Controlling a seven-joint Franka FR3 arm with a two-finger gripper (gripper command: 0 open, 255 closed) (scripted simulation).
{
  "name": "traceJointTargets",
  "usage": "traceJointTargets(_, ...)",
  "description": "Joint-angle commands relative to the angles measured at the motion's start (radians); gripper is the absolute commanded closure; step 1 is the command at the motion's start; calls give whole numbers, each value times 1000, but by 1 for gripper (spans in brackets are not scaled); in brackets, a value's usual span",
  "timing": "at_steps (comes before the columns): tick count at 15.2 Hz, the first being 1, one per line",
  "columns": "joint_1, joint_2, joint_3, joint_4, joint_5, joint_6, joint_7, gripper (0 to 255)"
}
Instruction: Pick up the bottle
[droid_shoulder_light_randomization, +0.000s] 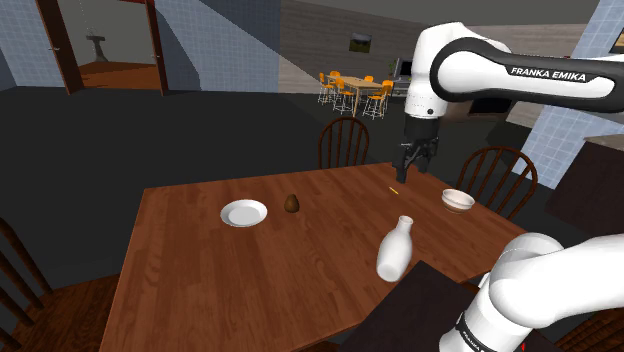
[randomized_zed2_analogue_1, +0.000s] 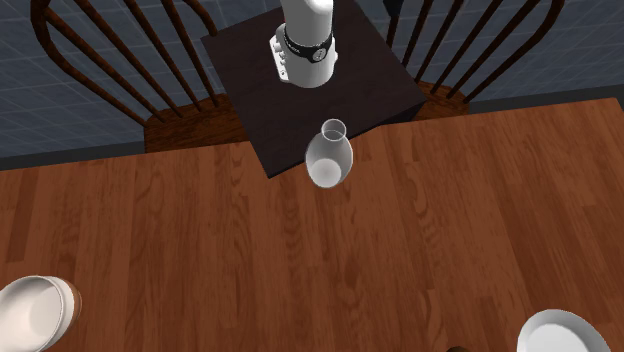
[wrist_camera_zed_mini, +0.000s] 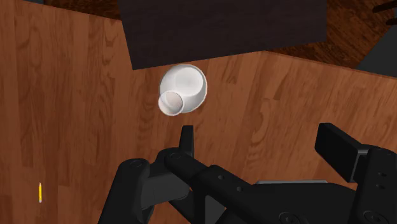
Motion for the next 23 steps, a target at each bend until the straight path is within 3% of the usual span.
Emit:
traceJointTargets(1, 0, 0, 0, 0, 0, 0, 0, 0)
traceJointTargets(8, -28, -72, -103, -257, -51, 238, -101, 0)
traceJointTargets(14, -68, -56, -208, -428, -107, 471, -194, 0)
traceJointTargets(17, -90, -10, -268, -494, -136, 603, -244, 0)
traceJointTargets(23, -96, 45, -291, -550, -151, 718, -254, 0)
